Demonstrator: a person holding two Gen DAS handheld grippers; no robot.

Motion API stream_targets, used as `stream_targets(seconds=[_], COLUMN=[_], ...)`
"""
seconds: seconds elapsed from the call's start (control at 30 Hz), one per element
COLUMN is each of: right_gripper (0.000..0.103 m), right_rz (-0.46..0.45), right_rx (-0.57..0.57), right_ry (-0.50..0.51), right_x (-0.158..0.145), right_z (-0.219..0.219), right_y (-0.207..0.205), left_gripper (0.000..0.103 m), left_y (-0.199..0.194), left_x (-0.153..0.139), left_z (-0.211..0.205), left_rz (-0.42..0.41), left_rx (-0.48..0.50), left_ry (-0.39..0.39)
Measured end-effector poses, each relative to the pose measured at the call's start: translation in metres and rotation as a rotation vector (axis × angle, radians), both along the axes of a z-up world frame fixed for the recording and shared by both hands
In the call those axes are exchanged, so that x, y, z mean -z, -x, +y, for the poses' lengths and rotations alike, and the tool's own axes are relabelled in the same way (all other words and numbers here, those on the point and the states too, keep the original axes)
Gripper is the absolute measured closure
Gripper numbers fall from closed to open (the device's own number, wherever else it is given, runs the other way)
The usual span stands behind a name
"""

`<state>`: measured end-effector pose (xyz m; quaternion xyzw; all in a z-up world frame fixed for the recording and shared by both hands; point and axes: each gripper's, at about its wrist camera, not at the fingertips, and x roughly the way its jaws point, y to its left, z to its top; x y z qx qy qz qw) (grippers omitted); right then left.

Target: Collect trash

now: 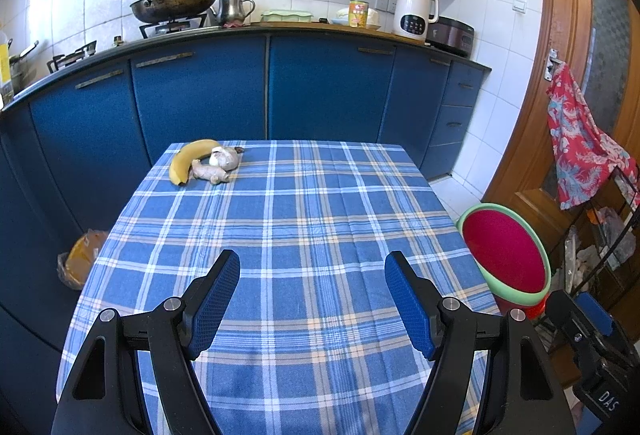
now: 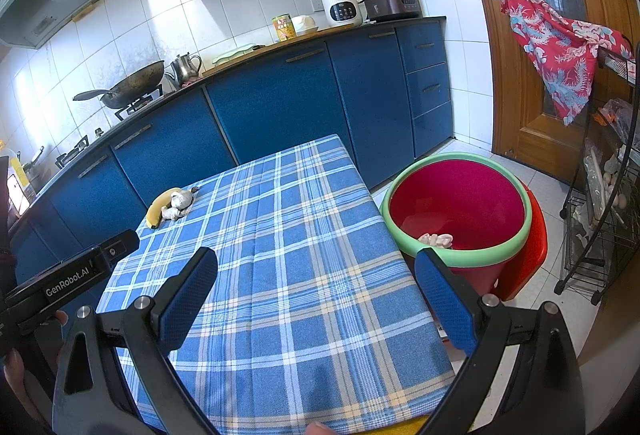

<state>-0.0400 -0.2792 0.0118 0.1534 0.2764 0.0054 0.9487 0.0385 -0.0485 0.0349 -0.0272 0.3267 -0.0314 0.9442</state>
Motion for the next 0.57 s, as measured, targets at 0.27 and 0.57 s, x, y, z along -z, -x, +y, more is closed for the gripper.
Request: stream_targets(seconds=[0.27, 0.57], right_gripper=[0.005, 0.005], right_rz=[0.001, 0.002], right_rx=[0.000, 0.000], right_ry=[0.000, -0.001], right_x=[0.0004, 0.0003], right_z=[0.0011, 0.0013], right_y=[0.0000, 0.0000], left_gripper=[0.027, 0.027], left_y=[0.0001, 0.0005], left_x=[-0.0001, 0.0004], left_z=[-0.0001, -0.0009], left_rz=[0.000, 0.001], left_rx=[-0.001, 0.000], left_ry=[0.001, 0.001])
